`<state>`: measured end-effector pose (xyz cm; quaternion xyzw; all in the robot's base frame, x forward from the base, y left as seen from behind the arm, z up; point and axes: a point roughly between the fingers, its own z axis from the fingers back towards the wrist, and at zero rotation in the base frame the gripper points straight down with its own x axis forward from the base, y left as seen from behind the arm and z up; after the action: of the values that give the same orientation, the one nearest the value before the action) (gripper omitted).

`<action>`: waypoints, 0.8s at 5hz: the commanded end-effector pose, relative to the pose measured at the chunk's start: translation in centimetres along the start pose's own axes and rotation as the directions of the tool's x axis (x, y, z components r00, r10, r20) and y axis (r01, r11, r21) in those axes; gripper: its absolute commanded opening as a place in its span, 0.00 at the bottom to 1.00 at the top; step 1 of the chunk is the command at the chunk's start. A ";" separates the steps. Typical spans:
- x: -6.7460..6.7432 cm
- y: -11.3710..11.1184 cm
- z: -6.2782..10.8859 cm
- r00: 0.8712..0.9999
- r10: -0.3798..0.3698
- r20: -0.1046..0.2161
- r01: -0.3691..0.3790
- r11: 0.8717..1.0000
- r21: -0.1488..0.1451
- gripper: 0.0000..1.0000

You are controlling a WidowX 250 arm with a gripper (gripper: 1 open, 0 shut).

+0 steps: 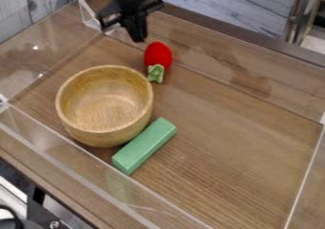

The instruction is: Move the red fruit to the left

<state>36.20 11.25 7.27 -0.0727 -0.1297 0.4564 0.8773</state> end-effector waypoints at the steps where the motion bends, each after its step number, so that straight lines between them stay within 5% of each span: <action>1: 0.9 -0.1 2.6 0.999 -0.018 0.040 0.020 0.999 -0.040 0.00; 2: 1.8 1.2 4.0 0.999 -0.011 0.033 0.013 0.998 -0.059 0.00; 4: 2.3 3.7 3.6 1.000 -0.014 0.016 0.015 0.997 -0.078 0.00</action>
<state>33.23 14.72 7.68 -0.1044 -0.1168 0.4499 0.8792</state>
